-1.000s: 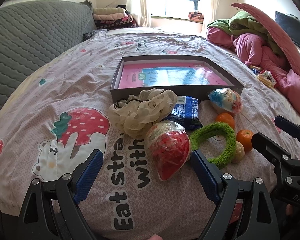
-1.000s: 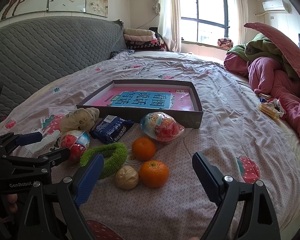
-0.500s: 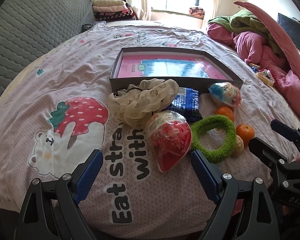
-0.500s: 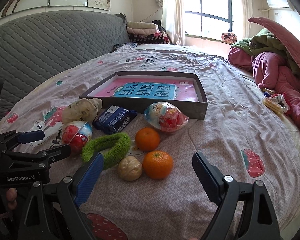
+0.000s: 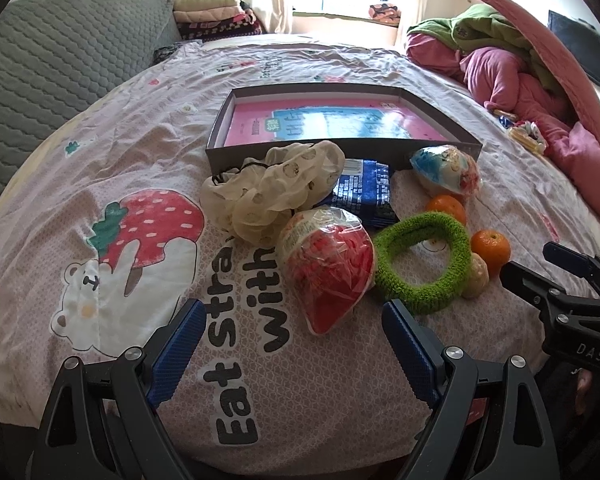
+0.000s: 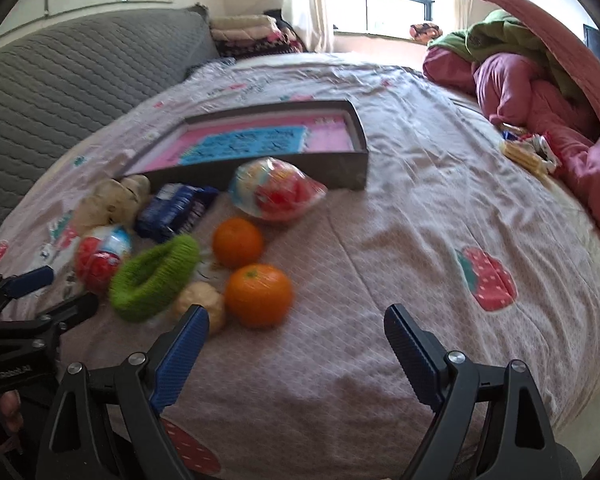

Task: Organize objects
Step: 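Move both tools toward the objects in front of the tray, then grasp the red-wrapped ball with the left tool while the right tool approaches an orange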

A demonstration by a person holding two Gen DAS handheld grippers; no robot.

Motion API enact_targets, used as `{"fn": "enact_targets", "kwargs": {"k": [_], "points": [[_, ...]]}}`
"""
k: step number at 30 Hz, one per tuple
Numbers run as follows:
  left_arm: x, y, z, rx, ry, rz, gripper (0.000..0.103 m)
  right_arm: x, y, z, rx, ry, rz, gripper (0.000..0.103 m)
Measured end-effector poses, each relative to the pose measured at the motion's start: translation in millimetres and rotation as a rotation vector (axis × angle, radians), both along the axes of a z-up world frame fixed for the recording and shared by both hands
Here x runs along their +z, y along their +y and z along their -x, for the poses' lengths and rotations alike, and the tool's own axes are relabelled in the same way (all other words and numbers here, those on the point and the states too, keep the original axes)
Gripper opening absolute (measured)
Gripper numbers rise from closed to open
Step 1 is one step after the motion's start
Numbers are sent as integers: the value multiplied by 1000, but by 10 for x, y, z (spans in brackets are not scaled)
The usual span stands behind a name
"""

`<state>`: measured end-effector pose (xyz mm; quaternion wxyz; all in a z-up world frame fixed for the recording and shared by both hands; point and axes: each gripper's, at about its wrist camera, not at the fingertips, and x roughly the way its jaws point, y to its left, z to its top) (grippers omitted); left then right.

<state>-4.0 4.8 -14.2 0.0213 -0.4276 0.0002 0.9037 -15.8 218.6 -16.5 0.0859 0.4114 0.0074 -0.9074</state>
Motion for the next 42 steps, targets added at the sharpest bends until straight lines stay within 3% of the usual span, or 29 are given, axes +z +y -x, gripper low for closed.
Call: {"fn": "enact_targets", "kwargs": {"k": [12, 29, 32, 37, 42], "points": [[-47, 20, 53, -6, -29, 6, 90, -154, -59, 61, 29, -71, -59, 79], [-101, -50, 285, 61, -50, -4, 90, -200, -164, 239, 50, -76, -78, 75], [-112, -49, 328, 66, -52, 6, 90, -205, -208, 275, 60, -72, -88, 71], [-137, -66, 410, 103, -58, 35, 90, -217, -327, 333, 95, -56, -129, 53], [-160, -84, 492, 134, -66, 42, 90, -219, -378, 341, 118, -42, -133, 43]]}}
